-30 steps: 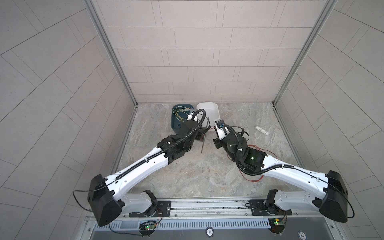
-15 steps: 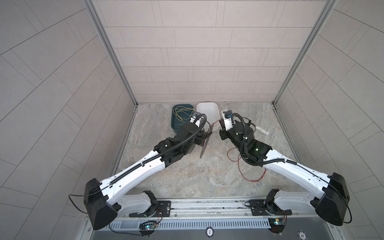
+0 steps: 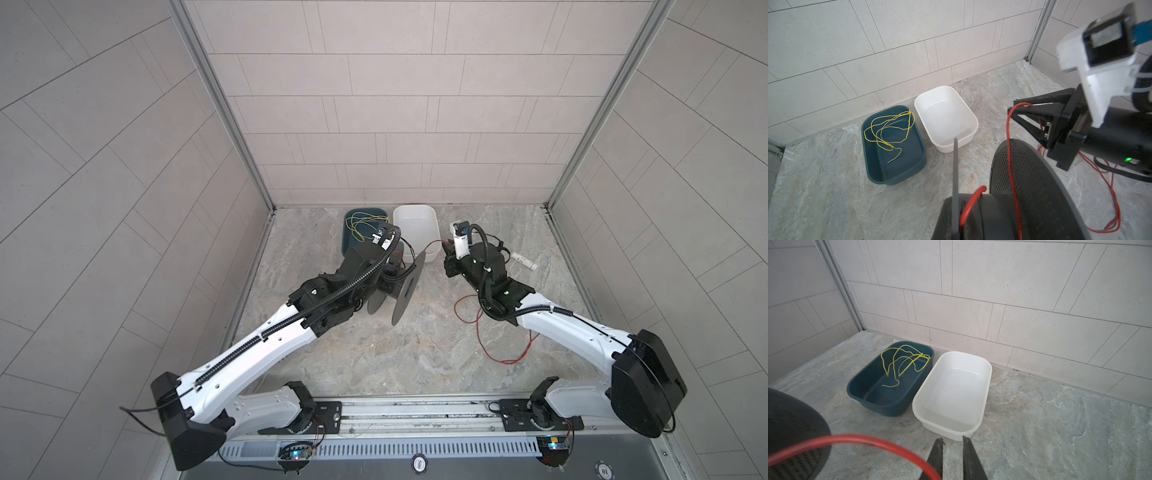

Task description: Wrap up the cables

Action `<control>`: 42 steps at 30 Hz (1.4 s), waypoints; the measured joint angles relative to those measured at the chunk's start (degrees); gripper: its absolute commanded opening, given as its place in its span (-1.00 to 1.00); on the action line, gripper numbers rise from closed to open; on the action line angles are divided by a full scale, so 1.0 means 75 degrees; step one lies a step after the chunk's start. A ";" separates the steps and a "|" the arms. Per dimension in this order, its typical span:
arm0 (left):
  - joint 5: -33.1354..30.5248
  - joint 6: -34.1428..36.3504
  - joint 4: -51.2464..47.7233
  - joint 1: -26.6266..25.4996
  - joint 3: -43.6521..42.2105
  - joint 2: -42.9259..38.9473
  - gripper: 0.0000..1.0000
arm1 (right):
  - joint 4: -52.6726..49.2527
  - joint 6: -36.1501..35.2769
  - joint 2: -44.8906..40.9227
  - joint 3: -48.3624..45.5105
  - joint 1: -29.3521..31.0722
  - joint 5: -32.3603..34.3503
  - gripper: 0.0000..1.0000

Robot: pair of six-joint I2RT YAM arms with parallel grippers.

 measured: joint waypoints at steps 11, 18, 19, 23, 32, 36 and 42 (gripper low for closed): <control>0.0160 -0.0114 -0.0615 0.0175 0.1139 0.0131 -1.00 | 0.0679 0.0117 0.0323 -0.0688 -0.0201 -0.0962 -0.07; 0.0469 -0.0122 -0.0723 0.0525 0.1320 0.0286 -1.00 | 0.1011 0.0163 0.0321 -0.1075 -0.0434 -0.1719 0.39; 0.0589 -0.0149 -0.0743 0.0664 0.1338 0.0318 -1.00 | 0.1072 0.0181 0.0303 -0.1177 -0.0463 -0.1853 0.45; 0.1040 -0.0245 -0.0720 0.1142 0.1364 0.0393 -1.00 | 0.0906 0.0079 -0.0015 -0.1501 -0.0484 -0.2057 0.57; 0.2238 -0.0627 -0.0580 0.1833 0.1373 0.0411 -1.00 | 0.0373 -0.0726 -0.1288 -0.1582 -0.0484 -0.2355 0.61; 0.2480 -0.0694 -0.0551 0.1932 0.1373 0.0411 -1.00 | 0.0405 -0.0979 -0.1300 -0.1775 -0.0513 -0.2349 0.50; 0.2707 -0.0769 -0.0548 0.1950 0.1373 0.0411 -1.00 | 0.0764 -0.1236 -0.0848 -0.2145 -0.0629 -0.2416 0.37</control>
